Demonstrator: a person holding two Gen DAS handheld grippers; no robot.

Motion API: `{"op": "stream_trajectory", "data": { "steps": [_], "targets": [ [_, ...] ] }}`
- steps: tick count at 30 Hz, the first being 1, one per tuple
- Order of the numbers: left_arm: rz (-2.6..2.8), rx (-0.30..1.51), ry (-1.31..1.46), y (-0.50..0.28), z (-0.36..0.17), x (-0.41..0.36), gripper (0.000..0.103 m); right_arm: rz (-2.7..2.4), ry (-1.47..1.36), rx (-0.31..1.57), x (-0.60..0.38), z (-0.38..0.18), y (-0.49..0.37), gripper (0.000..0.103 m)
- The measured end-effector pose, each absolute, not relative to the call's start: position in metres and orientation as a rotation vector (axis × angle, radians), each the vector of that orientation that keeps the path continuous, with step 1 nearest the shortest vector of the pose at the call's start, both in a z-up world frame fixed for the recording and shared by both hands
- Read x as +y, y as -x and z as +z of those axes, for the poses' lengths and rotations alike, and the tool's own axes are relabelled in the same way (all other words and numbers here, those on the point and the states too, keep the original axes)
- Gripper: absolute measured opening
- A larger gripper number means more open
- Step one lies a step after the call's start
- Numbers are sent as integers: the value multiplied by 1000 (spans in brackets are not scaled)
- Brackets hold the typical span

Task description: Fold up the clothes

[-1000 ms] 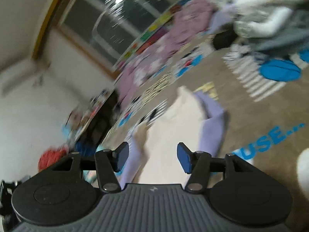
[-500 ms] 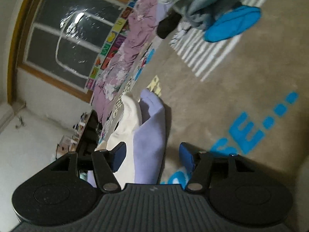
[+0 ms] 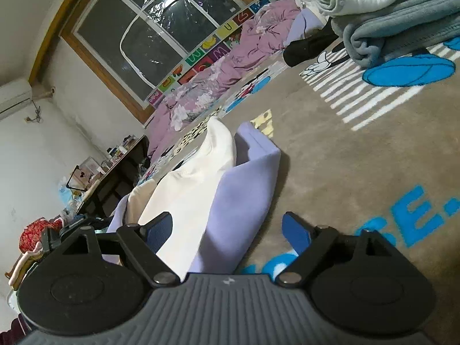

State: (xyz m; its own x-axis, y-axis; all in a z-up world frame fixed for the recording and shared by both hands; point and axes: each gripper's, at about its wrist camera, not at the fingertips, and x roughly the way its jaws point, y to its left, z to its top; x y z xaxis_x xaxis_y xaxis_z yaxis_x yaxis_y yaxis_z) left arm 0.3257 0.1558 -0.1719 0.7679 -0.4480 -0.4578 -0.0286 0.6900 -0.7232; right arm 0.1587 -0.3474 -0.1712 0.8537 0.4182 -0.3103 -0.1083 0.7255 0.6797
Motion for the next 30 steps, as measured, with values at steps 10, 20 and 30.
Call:
{"op": "stream_trajectory", "data": {
  "steps": [10, 20, 30],
  "targets": [
    [-199, 530, 635, -309, -140, 155, 1, 304, -698, 455, -346, -173, -154, 83],
    [-14, 406, 450, -241, -102, 184, 1, 304, -697, 450, -344, -174, -152, 83],
    [182, 413, 558, -179, -116, 241, 1, 303, -700, 448, -345, -174, -151, 83]
  ]
}}
